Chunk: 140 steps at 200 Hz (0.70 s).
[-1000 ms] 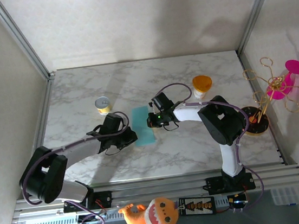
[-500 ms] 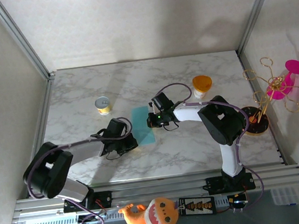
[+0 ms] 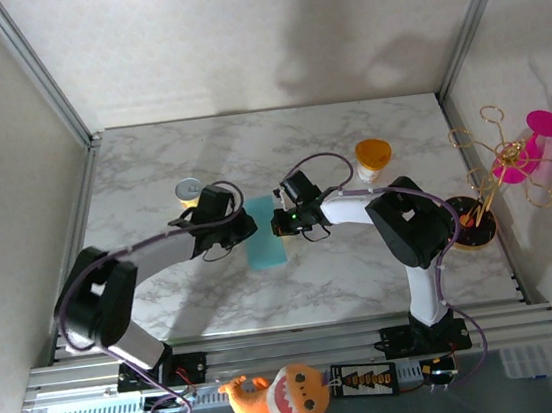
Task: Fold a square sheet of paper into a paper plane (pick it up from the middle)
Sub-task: First fold the square sheet of paper in half at the center of the table.
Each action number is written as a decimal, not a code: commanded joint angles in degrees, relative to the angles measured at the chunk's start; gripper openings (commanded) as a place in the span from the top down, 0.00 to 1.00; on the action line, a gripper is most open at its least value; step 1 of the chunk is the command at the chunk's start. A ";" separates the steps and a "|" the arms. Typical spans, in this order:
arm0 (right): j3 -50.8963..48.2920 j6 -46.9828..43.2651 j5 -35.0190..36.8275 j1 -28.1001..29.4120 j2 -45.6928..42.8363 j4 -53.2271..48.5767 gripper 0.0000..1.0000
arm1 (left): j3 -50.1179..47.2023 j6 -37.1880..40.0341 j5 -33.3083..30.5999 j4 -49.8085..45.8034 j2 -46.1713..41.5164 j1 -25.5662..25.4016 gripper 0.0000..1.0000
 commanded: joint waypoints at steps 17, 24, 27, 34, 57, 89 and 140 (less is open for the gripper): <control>-5.19 -3.37 17.26 -1.13 9.50 -17.73 1.00 | 5.38 -0.25 -1.08 3.88 8.58 0.67 0.91; -4.95 -3.46 17.24 -1.13 9.64 -17.93 1.00 | 6.17 -0.35 -1.11 4.00 9.66 0.81 0.91; -4.87 -3.53 17.30 -1.13 9.73 -17.96 1.00 | 6.40 -0.36 -1.08 4.04 10.09 0.89 0.91; -4.63 -3.63 17.20 -1.13 9.85 -18.18 1.00 | 6.64 -0.53 -1.11 4.15 10.77 1.15 0.91; -4.77 -3.80 17.90 -1.13 9.87 -18.57 1.00 | 4.57 -2.07 -1.90 5.09 11.22 2.83 0.91; -4.86 -3.83 18.36 -1.21 10.36 -18.91 1.00 | -0.14 -1.91 -2.68 5.98 10.43 5.16 0.91; -4.84 -3.81 17.99 -1.26 10.21 -19.48 1.00 | -4.86 2.02 -3.71 5.88 5.33 11.06 0.91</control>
